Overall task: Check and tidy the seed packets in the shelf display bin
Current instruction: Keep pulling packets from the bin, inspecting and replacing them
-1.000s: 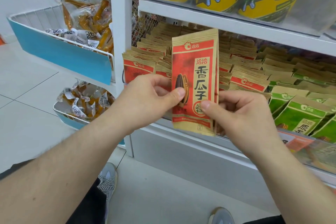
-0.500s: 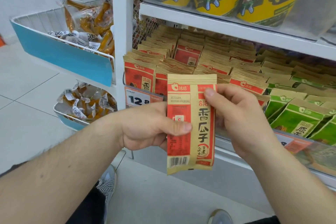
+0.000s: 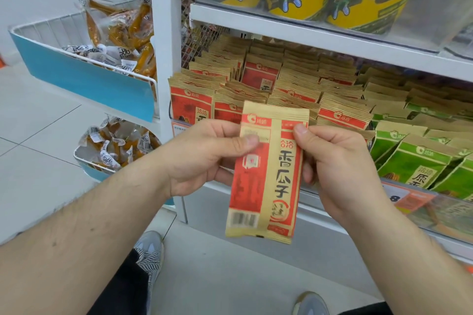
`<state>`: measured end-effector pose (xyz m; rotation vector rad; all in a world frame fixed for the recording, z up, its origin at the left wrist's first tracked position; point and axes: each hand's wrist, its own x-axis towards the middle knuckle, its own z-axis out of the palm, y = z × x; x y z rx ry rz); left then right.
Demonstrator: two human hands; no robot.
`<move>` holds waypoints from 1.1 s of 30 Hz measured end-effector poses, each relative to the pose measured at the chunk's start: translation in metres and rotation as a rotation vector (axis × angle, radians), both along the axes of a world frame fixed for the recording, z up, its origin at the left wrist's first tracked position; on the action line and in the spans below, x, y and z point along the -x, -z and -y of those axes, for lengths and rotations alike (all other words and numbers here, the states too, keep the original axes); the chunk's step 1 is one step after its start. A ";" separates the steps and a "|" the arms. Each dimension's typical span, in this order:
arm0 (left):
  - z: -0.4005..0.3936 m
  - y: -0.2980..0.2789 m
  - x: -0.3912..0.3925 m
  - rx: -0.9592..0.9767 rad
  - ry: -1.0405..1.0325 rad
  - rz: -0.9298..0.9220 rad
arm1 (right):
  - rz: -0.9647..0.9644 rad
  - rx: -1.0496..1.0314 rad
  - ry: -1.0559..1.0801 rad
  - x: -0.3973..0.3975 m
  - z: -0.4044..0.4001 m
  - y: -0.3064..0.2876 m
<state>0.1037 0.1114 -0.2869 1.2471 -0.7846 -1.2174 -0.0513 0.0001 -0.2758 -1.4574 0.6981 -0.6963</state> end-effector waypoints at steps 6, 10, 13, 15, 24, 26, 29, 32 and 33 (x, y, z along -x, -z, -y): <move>-0.001 0.000 0.002 -0.007 0.000 0.013 | -0.056 -0.028 -0.087 0.001 0.003 -0.001; -0.001 -0.005 0.000 0.042 -0.063 -0.096 | -0.191 0.077 -0.269 0.006 0.003 -0.003; -0.004 -0.008 -0.003 0.021 0.053 -0.121 | -0.163 0.062 -0.219 0.006 0.006 0.001; -0.005 -0.007 -0.004 0.012 0.092 -0.128 | -0.155 0.027 -0.201 0.005 0.008 0.001; -0.004 -0.006 -0.008 0.028 0.064 -0.195 | -0.164 -0.028 -0.322 0.010 0.013 0.000; -0.004 -0.006 -0.009 0.030 0.067 -0.191 | -0.163 -0.019 -0.328 0.009 0.013 0.000; -0.004 -0.005 -0.011 0.032 0.070 -0.187 | -0.168 -0.006 -0.329 0.009 0.012 0.000; -0.005 -0.005 -0.012 0.035 0.064 -0.193 | -0.179 0.008 -0.310 0.009 0.011 -0.001; -0.005 -0.005 -0.012 0.042 0.059 -0.195 | -0.186 0.021 -0.305 0.009 0.011 -0.001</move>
